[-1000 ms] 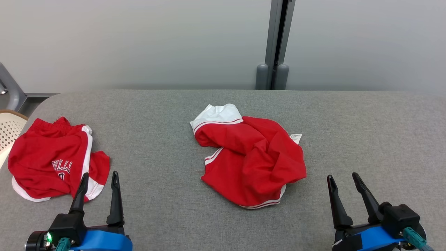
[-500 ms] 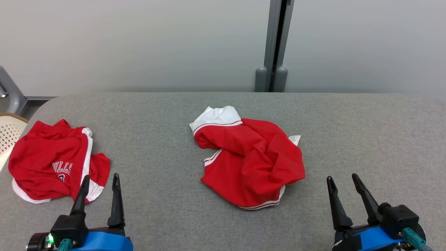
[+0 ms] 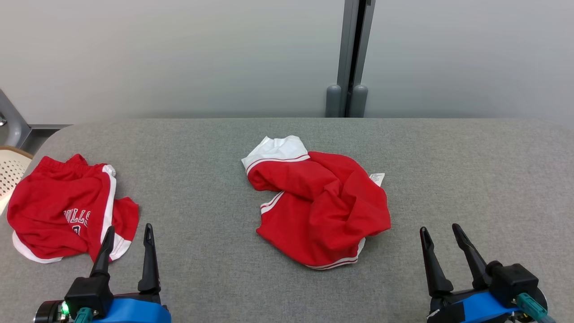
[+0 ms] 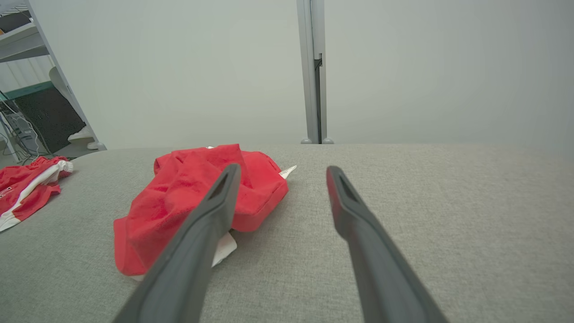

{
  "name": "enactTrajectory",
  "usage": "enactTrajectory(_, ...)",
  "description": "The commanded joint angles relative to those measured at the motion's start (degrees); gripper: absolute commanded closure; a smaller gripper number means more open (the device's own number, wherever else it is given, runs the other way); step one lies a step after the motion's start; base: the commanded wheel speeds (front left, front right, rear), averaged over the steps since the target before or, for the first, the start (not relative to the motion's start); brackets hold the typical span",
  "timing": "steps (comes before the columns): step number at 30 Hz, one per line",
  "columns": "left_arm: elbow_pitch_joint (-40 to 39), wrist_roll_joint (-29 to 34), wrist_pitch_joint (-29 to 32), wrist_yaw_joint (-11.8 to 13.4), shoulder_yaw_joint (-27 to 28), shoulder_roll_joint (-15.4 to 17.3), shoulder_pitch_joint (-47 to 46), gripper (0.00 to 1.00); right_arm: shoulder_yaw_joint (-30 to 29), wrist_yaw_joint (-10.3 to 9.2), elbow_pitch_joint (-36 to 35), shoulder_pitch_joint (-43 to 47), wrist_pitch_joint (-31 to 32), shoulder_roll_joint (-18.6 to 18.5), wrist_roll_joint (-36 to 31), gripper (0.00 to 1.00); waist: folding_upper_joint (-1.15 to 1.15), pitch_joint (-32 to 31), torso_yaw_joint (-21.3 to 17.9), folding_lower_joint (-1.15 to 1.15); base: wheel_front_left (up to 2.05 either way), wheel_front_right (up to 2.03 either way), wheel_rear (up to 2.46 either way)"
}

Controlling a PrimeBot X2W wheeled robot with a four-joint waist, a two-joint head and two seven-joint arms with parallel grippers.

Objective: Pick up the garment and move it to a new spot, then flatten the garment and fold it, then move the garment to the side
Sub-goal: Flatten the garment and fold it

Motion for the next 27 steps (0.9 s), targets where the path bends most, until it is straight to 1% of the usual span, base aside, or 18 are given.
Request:
enactTrajectory(1,0.04,0.36,-0.27,-0.29,0.31,-0.09,-0.36,0.0,0.0,0.03,-0.08,0.13,-0.2,-0.14,-0.24,0.0,0.0,0.08,-0.07,0.0,0.0,0.0,0.0)
enactTrajectory(9,0.7,0.23,-0.27,-0.45,0.34,-0.41,-1.79,0.0,0.21,0.03,-0.32,-0.81,-0.2,-0.14,-0.16,0.0,0.0,1.12,-0.54,0.0,0.0,0.0,0.0)
enactTrajectory(16,3.42,0.35,-0.27,-1.15,-2.24,-0.64,-6.61,0.0,1.14,0.03,-0.65,-2.26,-0.2,-0.14,-0.2,0.0,0.0,3.13,-2.32,0.0,0.0,0.0,0.0)
enactTrajectory(21,7.26,-0.77,-0.23,-1.68,-5.86,-0.7,-12.51,0.0,1.16,0.03,-0.88,-3.21,-0.2,-0.14,-0.34,0.0,0.0,5.13,-4.43,0.0,0.0,0.0,0.0)
enactTrajectory(27,16.07,-2.8,-0.23,-1.77,-13.33,1.17,-19.4,0.0,0.99,0.03,-1.08,-4.21,-0.2,-0.14,-0.14,0.0,0.0,7.37,-6.82,0.0,0.0,0.0,0.0)
